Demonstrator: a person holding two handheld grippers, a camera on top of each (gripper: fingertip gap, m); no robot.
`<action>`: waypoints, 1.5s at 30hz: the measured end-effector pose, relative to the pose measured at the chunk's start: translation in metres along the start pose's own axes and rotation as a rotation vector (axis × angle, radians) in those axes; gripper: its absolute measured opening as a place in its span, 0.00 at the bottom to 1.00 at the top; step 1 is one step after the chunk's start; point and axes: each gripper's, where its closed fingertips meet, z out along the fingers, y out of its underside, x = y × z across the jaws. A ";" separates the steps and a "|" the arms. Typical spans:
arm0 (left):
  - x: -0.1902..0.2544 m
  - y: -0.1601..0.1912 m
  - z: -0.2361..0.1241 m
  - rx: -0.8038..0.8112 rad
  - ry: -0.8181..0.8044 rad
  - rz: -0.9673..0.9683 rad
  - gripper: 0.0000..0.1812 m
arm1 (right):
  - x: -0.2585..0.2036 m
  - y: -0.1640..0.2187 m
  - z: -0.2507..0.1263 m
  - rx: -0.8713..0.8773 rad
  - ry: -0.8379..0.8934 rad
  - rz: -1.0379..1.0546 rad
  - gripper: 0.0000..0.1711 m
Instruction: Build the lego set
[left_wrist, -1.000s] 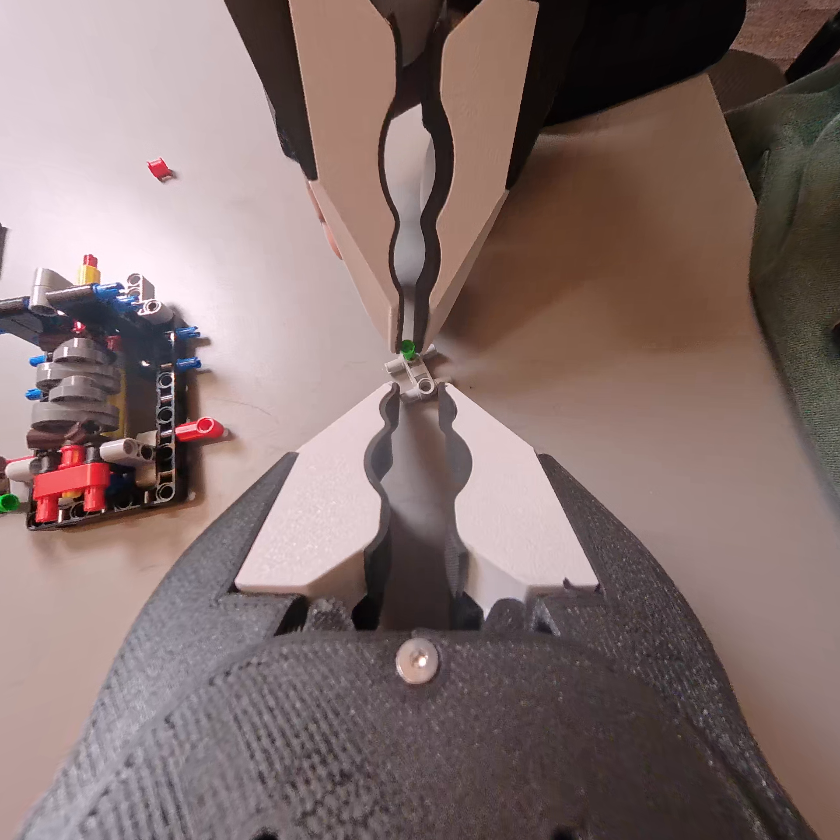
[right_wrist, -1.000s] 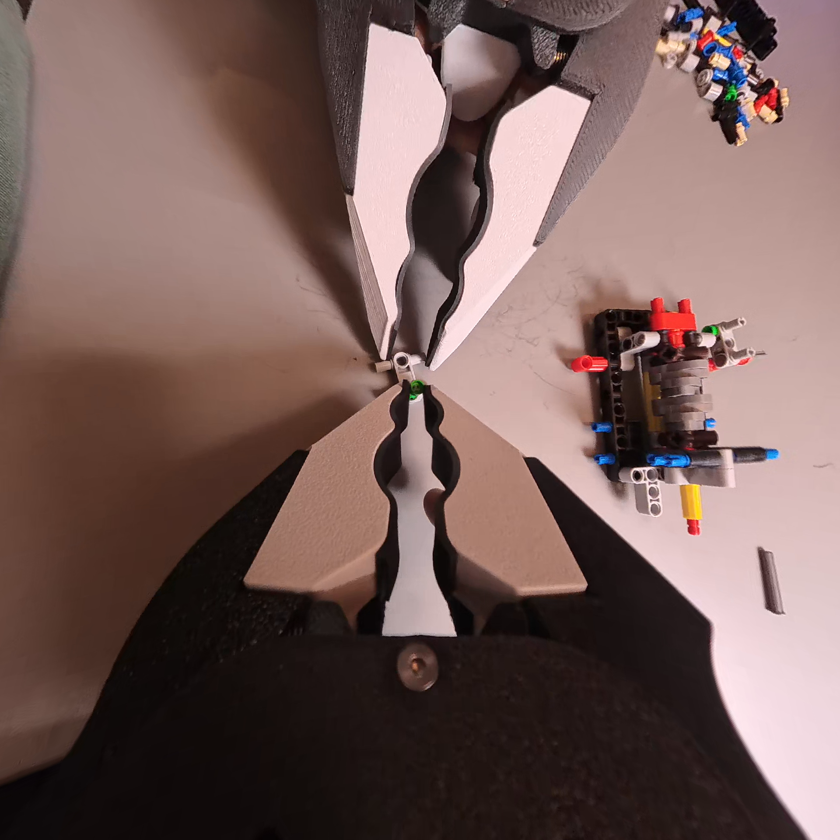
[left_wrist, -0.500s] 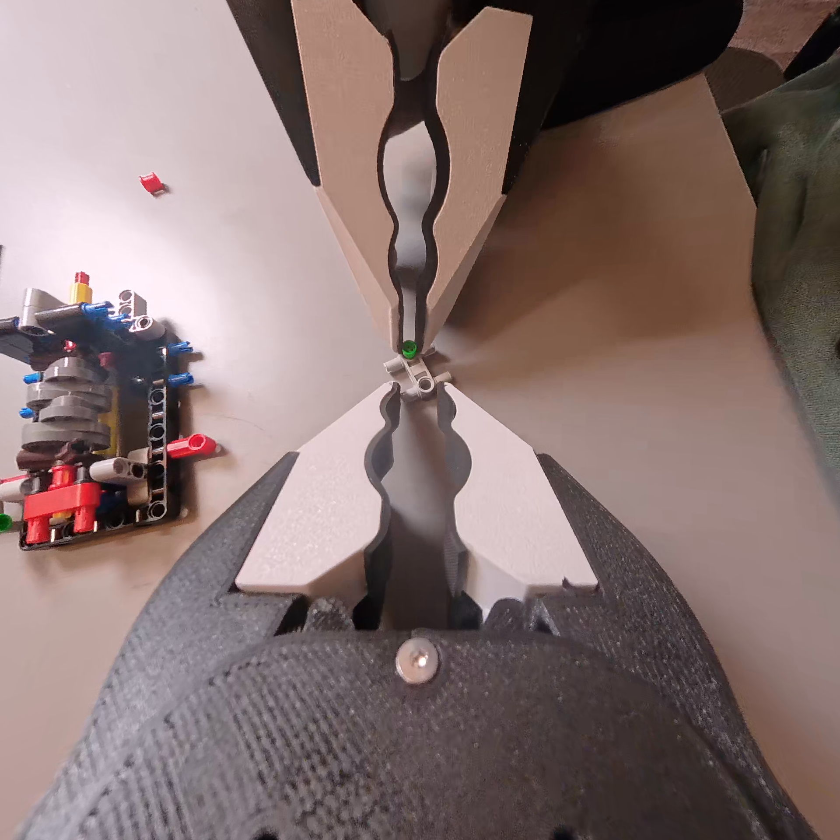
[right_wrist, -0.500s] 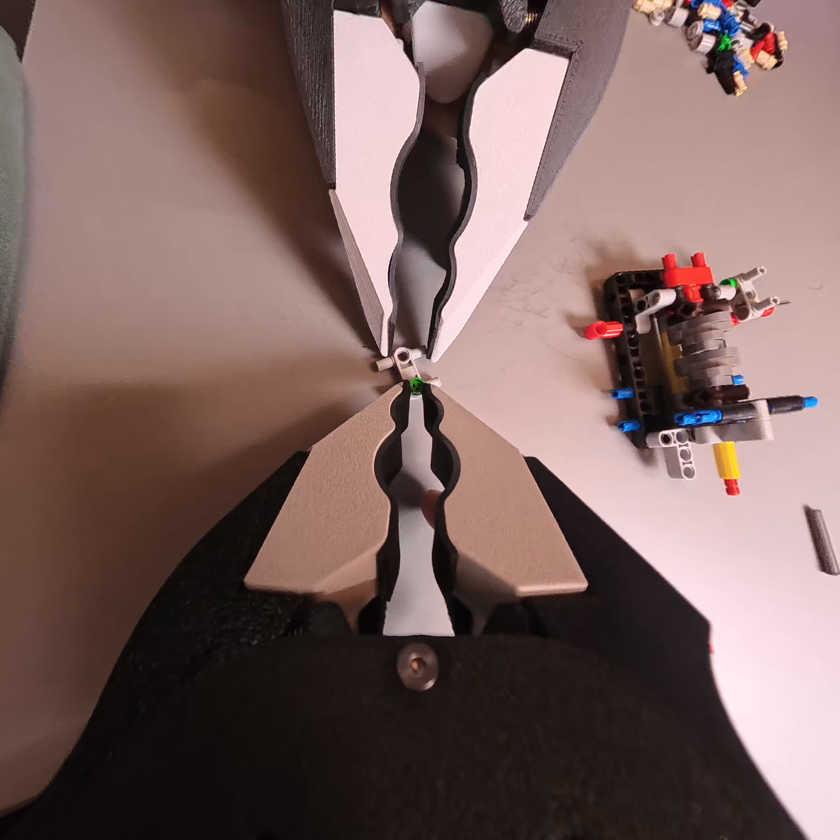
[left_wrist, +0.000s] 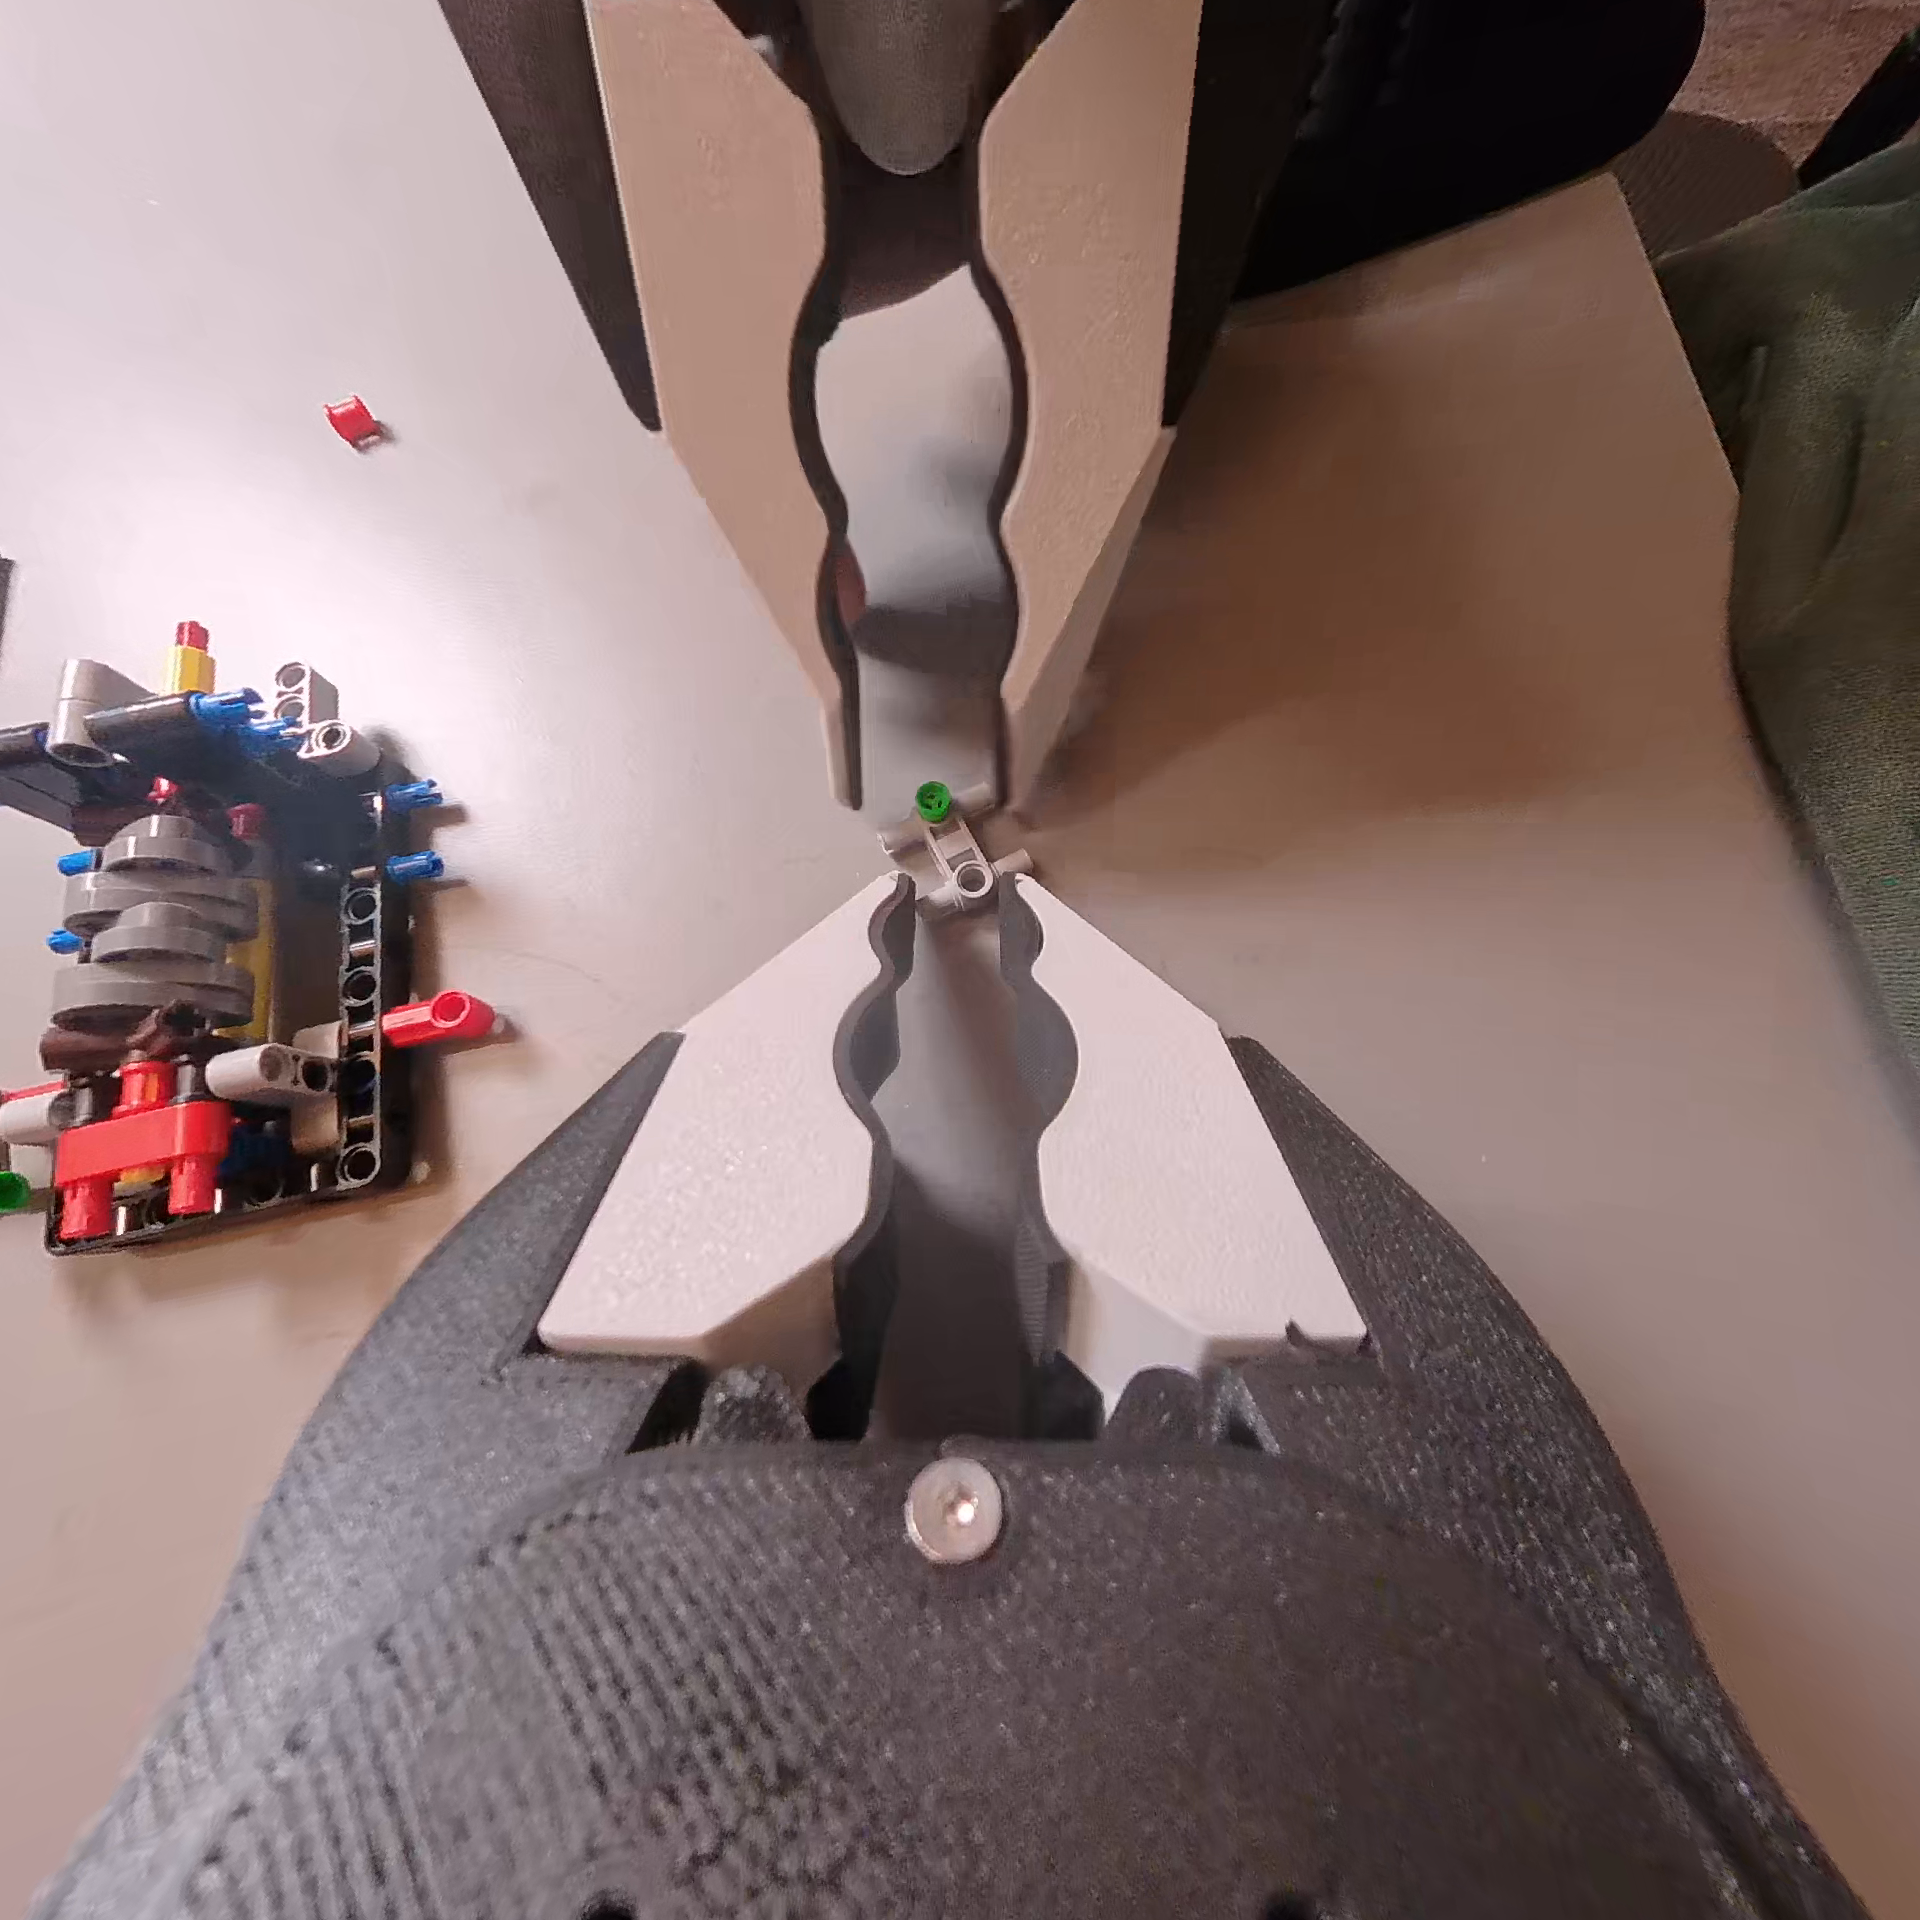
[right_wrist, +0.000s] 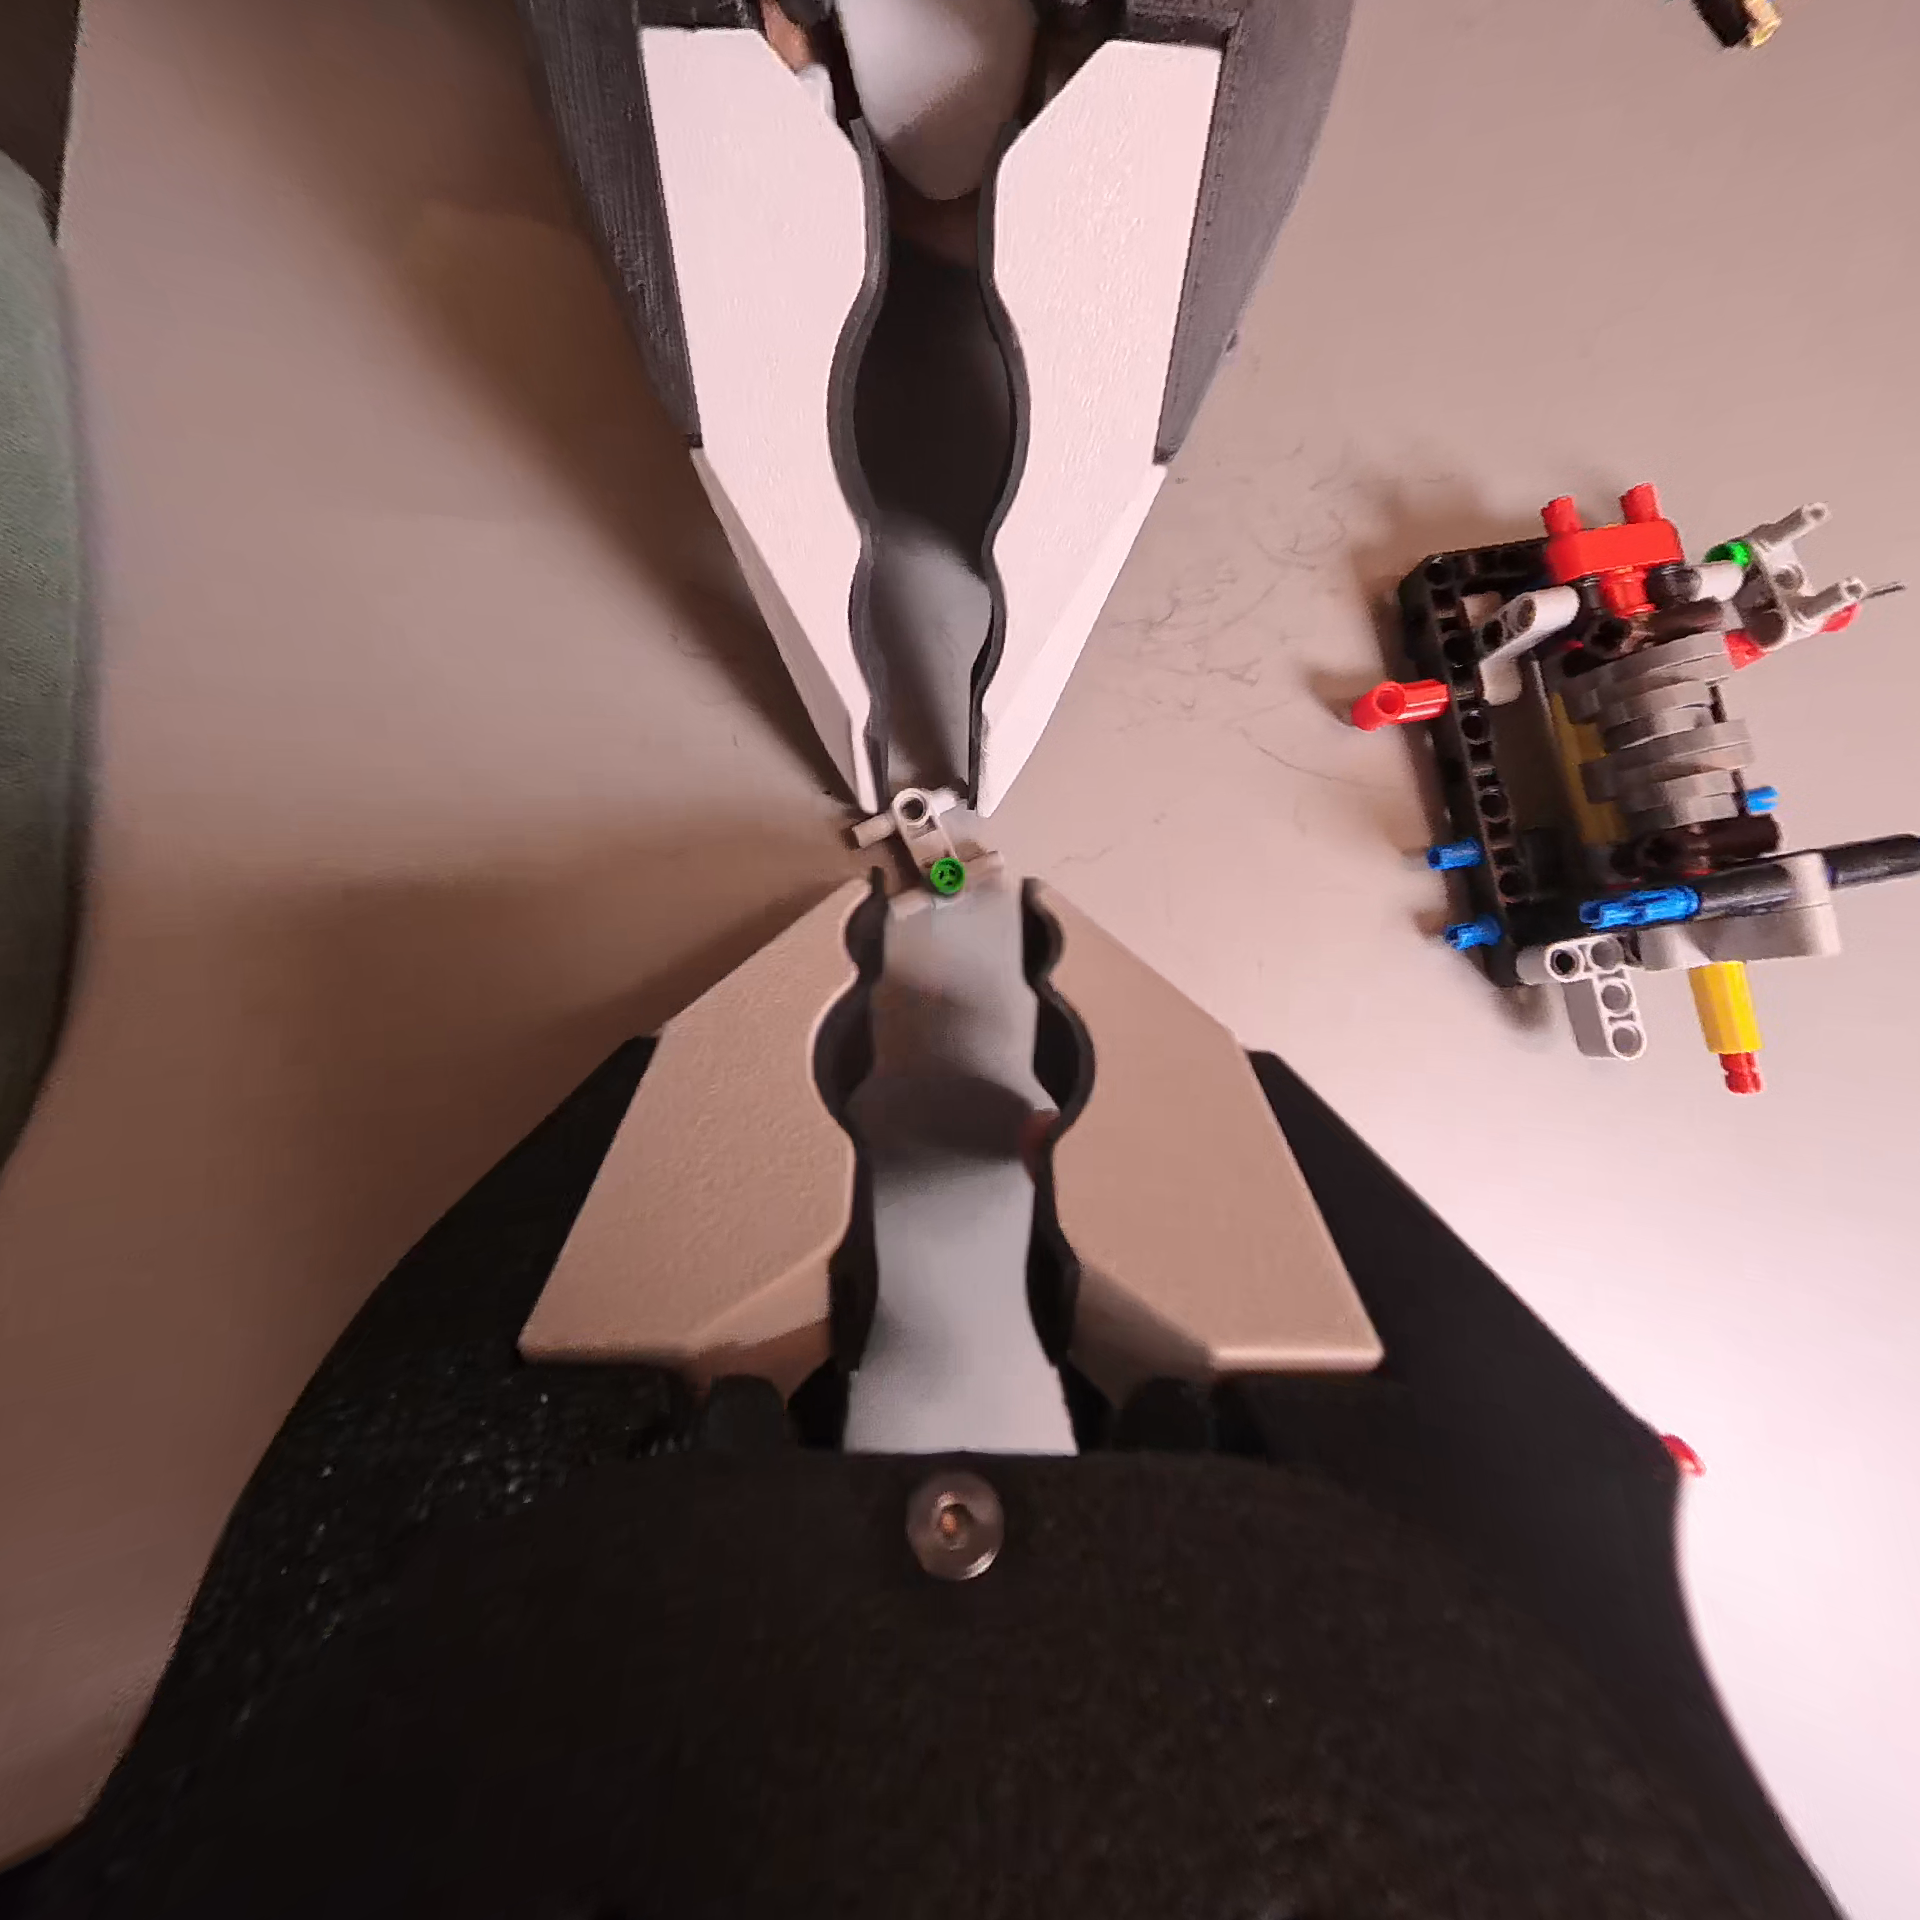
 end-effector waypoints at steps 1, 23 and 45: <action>0.000 0.000 0.000 0.001 -0.001 0.001 0.08 | -0.003 0.000 -0.001 0.019 -0.012 -0.008 0.17; -0.002 -0.026 -0.018 0.203 0.273 -0.528 0.07 | 0.009 -0.014 -0.012 0.130 0.416 -0.479 0.09; -0.006 -0.041 -0.028 0.216 0.007 -0.111 0.12 | 0.018 -0.020 -0.017 0.224 0.386 -0.261 0.05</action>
